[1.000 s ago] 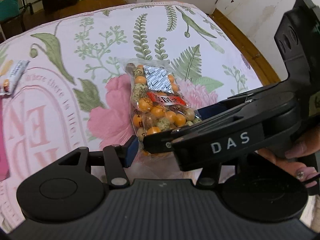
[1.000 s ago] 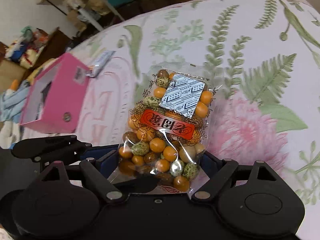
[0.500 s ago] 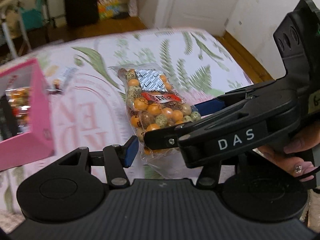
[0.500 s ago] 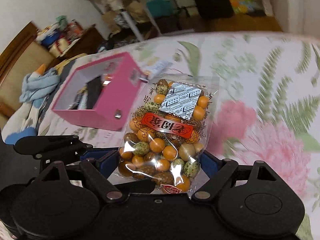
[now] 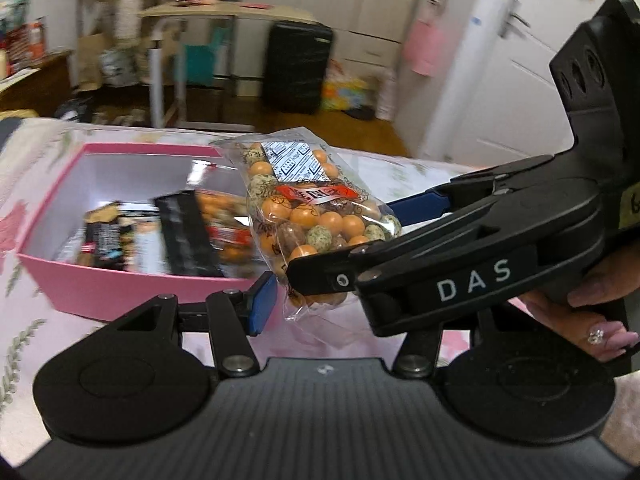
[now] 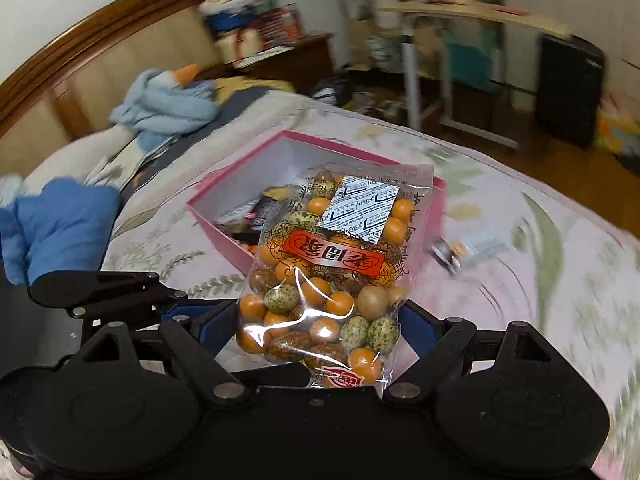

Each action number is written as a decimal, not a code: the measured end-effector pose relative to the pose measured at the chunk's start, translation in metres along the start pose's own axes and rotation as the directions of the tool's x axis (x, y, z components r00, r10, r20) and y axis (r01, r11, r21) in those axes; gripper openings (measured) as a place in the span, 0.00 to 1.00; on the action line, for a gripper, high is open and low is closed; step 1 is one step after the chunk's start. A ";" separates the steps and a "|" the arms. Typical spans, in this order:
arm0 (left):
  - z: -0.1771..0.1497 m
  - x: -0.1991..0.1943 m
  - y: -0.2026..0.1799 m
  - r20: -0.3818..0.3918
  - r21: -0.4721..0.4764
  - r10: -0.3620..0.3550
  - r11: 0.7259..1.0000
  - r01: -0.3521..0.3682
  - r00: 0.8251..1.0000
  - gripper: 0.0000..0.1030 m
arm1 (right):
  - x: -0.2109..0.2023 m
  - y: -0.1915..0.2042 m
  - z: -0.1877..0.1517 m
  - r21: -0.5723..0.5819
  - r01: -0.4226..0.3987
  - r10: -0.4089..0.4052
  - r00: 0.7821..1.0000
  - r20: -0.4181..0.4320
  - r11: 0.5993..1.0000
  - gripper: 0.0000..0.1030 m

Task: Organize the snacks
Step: 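Lift the peanut bag with the right tool and carry it over the pink box, then open the right tool to drop the peanut bag into the box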

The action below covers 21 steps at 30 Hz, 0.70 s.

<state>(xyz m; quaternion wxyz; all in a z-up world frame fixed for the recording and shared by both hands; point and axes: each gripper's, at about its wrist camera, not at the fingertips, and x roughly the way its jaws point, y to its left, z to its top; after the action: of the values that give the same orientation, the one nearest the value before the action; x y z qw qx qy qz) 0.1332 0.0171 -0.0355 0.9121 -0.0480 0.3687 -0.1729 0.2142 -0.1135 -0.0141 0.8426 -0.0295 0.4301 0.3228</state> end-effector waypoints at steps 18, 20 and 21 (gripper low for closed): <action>0.023 0.053 0.118 -0.031 -0.223 0.210 0.951 -0.212 0.977 0.51 | 0.132 0.004 0.084 -0.140 -0.206 0.187 0.973 -0.137 0.968 0.88; 0.026 0.057 0.123 -0.031 -0.239 0.238 0.942 -0.238 0.971 0.55 | 0.144 0.003 0.088 -0.126 -0.201 0.181 0.972 -0.151 0.972 0.88; 0.027 0.058 0.124 -0.029 -0.235 0.250 0.939 -0.250 0.968 0.56 | 0.149 0.003 0.089 -0.120 -0.179 0.159 0.974 -0.163 0.976 0.88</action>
<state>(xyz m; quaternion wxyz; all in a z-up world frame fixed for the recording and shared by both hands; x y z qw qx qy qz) 0.2252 0.1115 -0.0806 0.9145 -0.1091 0.3894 -0.0105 0.3382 -0.0048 -0.0681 0.7727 -0.0739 0.4715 0.4186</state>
